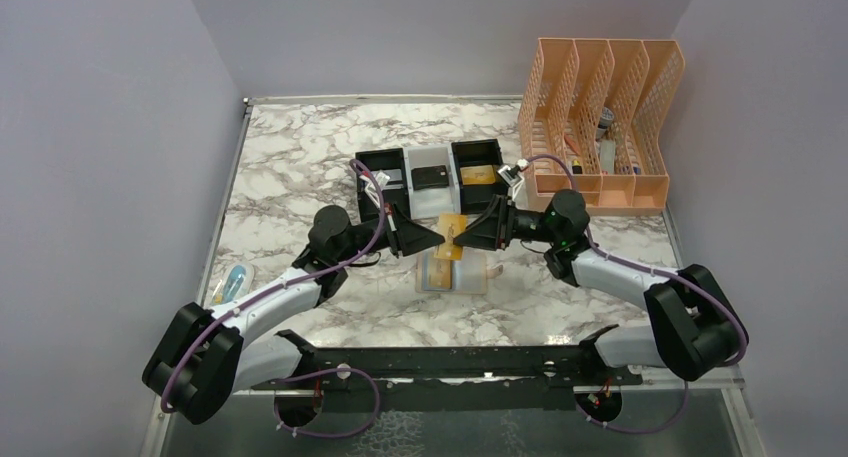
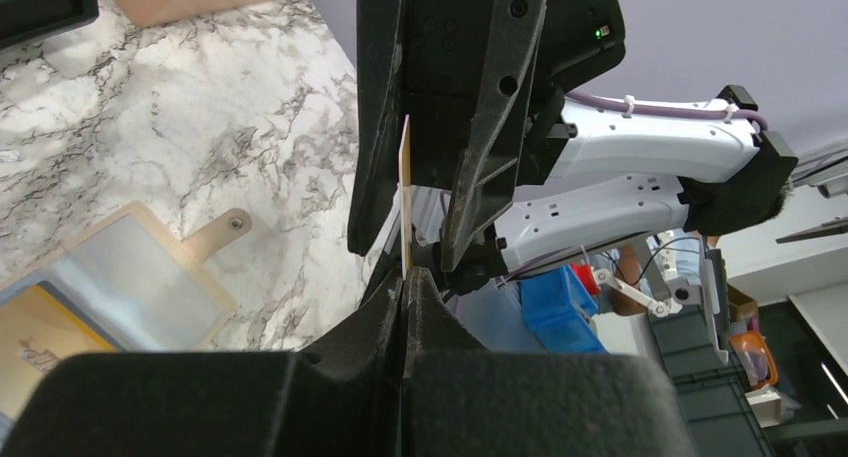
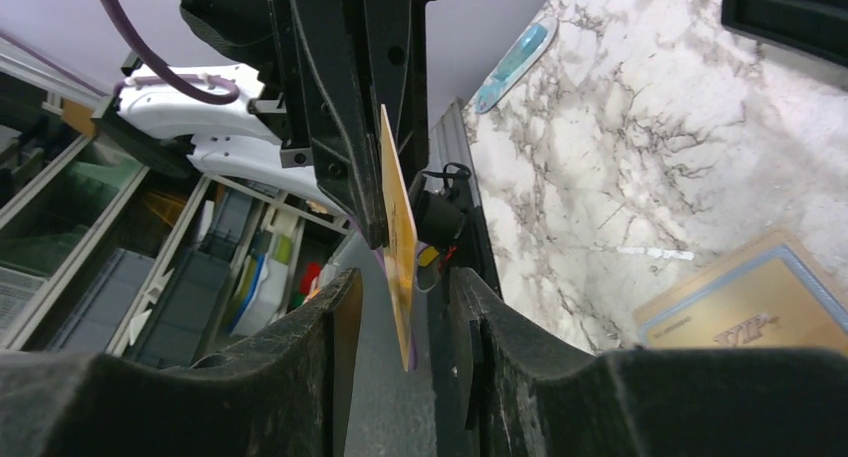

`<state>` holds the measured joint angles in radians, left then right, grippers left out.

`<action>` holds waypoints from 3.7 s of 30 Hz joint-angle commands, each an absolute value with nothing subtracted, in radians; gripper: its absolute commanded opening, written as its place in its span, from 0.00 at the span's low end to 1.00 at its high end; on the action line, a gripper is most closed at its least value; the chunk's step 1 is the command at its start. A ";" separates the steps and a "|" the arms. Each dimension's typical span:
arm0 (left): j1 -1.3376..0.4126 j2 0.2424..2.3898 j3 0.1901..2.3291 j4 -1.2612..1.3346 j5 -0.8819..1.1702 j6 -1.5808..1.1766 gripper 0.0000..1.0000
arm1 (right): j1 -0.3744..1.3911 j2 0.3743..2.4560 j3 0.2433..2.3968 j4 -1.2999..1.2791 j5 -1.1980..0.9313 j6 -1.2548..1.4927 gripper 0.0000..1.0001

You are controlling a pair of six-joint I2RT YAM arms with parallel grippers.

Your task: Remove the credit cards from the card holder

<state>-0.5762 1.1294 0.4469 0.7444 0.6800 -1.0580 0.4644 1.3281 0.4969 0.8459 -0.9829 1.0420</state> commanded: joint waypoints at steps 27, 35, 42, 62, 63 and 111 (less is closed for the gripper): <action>-0.597 1.153 0.404 0.905 0.638 -1.123 0.00 | 0.484 1.424 0.471 1.151 -0.974 1.223 0.01; -0.592 1.112 0.390 0.865 0.593 -1.138 0.63 | 0.476 1.290 0.500 0.810 -0.843 1.004 0.01; -0.588 0.988 0.451 0.500 0.469 -0.970 0.99 | 0.468 1.134 0.596 0.354 -0.606 0.699 0.01; -0.586 0.800 0.803 -0.498 -0.295 -0.389 0.99 | 0.486 1.235 0.785 0.152 -0.068 -0.024 0.01; -0.586 0.797 0.800 -0.500 -0.312 -0.375 0.99 | 0.490 1.254 0.786 0.175 -0.045 -0.074 0.01; -0.569 0.793 0.711 -0.471 -0.538 -0.319 0.99 | 0.478 1.994 1.146 0.272 0.114 -0.879 0.07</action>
<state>-0.5755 0.8032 0.6991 -0.4808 -0.5137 -0.3302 0.4828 1.9667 1.1069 0.2539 0.0891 -0.8295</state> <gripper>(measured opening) 0.991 0.051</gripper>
